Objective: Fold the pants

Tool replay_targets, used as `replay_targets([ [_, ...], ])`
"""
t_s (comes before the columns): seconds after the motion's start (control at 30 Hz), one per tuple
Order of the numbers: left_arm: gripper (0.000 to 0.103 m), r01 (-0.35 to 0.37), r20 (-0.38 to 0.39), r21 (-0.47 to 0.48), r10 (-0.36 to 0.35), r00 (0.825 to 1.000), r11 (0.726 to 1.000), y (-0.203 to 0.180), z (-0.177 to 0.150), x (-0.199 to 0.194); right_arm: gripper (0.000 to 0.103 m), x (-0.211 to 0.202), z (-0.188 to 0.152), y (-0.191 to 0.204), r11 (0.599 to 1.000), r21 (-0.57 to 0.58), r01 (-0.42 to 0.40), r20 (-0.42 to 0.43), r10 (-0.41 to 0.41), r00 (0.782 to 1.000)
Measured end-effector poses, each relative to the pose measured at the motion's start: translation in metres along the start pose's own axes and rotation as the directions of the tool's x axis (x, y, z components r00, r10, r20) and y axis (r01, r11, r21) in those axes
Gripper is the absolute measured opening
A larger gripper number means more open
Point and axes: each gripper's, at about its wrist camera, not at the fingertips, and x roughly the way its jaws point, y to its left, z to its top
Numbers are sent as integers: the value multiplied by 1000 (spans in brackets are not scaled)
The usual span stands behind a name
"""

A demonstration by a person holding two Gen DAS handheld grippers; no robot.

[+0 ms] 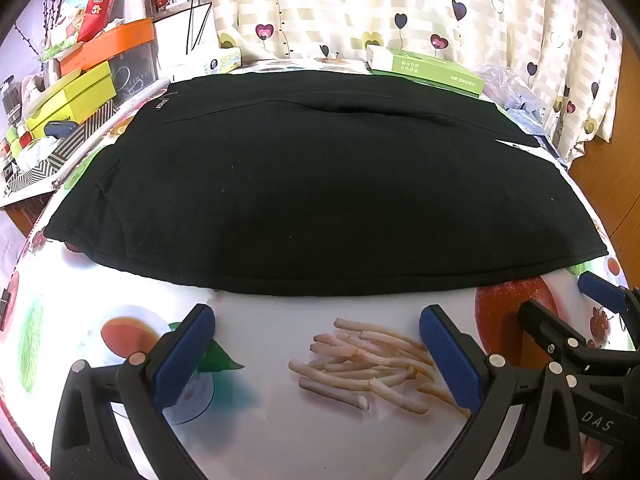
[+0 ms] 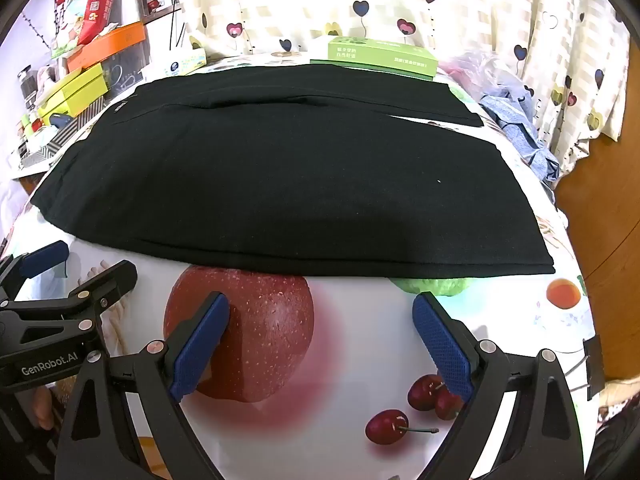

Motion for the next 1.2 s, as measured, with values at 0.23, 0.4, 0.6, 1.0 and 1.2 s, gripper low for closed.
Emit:
replay_targets([
  [0.23,103,2,-1,12,-2,1000,1000,0,0,0,93,0,0,0,1000,-4,-1,0,1,1000],
  [0.4,103,39,-7,55,-39,999,998,5,3,-1,93,1,0,-1,1000,-13,-7,-1,7,1000],
  [0.6,103,50,-18,72,-49,999,996,5,5,3,93,3,4,0,1000,4,6,-3,-6,1000],
  [1.0,103,33,-1,47,-33,999,998,10,5,5,93,4,4,0,1000,5,5,-5,-5,1000],
  [1.2,103,33,-4,47,-32,999,998,11,7,4,94,4,4,-1,1000,7,7,-4,-7,1000],
])
